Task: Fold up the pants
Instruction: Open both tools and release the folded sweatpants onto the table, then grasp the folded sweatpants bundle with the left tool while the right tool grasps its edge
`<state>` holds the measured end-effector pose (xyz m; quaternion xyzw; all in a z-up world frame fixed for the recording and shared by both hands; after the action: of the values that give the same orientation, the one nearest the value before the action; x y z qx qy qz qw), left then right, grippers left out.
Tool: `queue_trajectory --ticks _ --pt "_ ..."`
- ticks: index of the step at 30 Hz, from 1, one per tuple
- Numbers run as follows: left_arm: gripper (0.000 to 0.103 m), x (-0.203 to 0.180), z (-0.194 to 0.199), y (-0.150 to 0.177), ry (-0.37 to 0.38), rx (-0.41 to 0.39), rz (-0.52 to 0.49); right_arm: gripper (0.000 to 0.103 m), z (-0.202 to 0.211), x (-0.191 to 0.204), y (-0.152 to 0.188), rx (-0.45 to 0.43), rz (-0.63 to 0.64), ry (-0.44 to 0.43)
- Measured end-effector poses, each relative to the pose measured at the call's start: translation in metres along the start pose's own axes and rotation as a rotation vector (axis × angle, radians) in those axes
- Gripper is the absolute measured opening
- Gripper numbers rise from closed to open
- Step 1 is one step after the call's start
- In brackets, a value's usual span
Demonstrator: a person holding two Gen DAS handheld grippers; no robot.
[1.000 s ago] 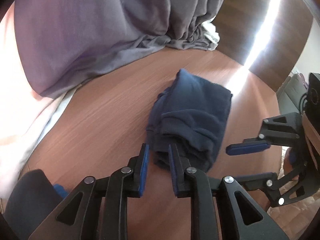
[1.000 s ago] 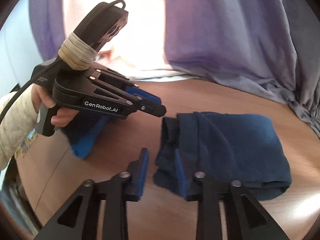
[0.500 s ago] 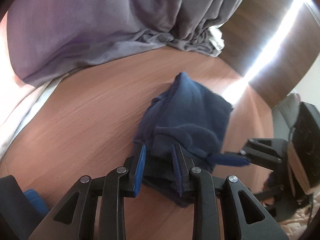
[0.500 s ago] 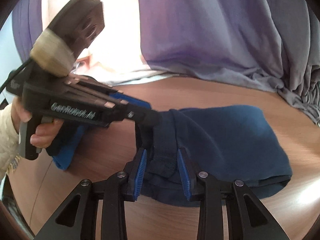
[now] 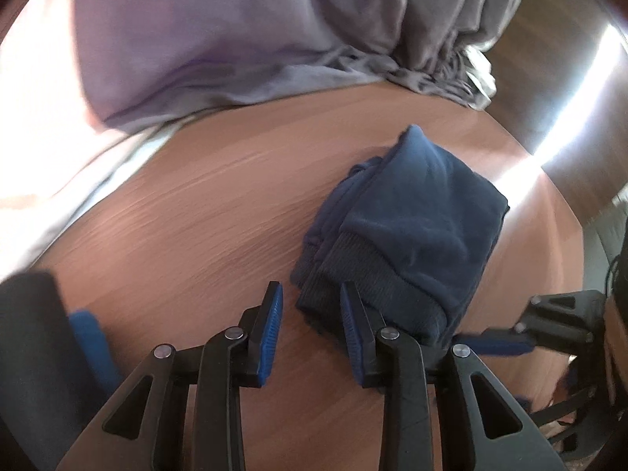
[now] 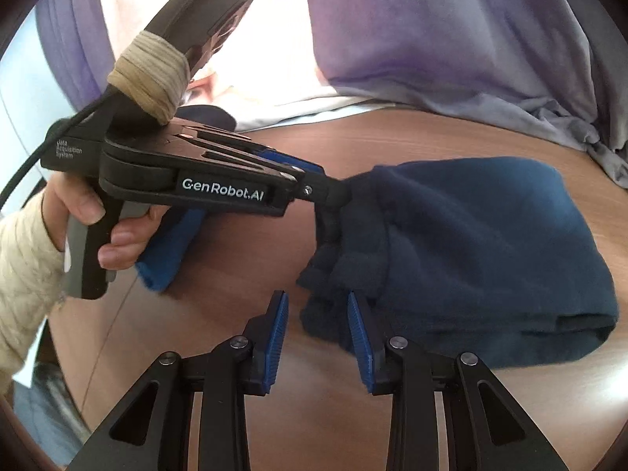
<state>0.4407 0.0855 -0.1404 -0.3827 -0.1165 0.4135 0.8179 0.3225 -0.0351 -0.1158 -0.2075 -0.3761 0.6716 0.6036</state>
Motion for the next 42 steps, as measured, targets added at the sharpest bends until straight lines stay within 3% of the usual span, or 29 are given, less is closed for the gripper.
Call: queue_trajectory --ticks 3,5,10,18,25,33,42 --pt "0.040 -0.007 0.024 0.006 -0.049 -0.066 0.061 0.034 0.021 -0.010 -0.004 -0.035 -0.007 0.026" --pt "0.044 -0.013 0.040 0.009 -0.078 -0.116 0.119 0.048 0.040 -0.022 -0.010 -0.074 -0.023 0.060" --pt "0.061 -0.036 0.068 0.012 -0.130 -0.212 0.244 0.061 0.087 -0.064 -0.028 -0.200 -0.104 0.169" --pt "0.070 -0.058 0.058 0.019 -0.188 -0.236 0.345 0.077 0.120 -0.123 -0.043 -0.294 -0.165 0.329" --pt "0.073 -0.047 0.031 0.031 -0.204 -0.231 0.491 0.077 0.111 -0.155 -0.038 -0.259 -0.161 0.394" --pt "0.075 -0.036 0.001 0.037 -0.241 -0.203 0.549 0.077 0.075 -0.185 -0.027 -0.193 -0.242 0.369" --pt "0.076 -0.023 -0.021 0.041 -0.260 -0.189 0.596 0.077 0.046 -0.198 -0.014 -0.131 -0.234 0.375"
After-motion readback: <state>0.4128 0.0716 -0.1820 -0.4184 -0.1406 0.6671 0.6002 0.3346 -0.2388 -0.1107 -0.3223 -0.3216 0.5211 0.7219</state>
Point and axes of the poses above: each gripper's, at about its wrist camera, not at the fingertips, and z roughly against the way its jaws point, x to its left, y to its underside, the point moved 1 cm from there along -z, roughly the way its jaws point, and after that the axes turned 15 degrees about -x, right-handed, at the moved point
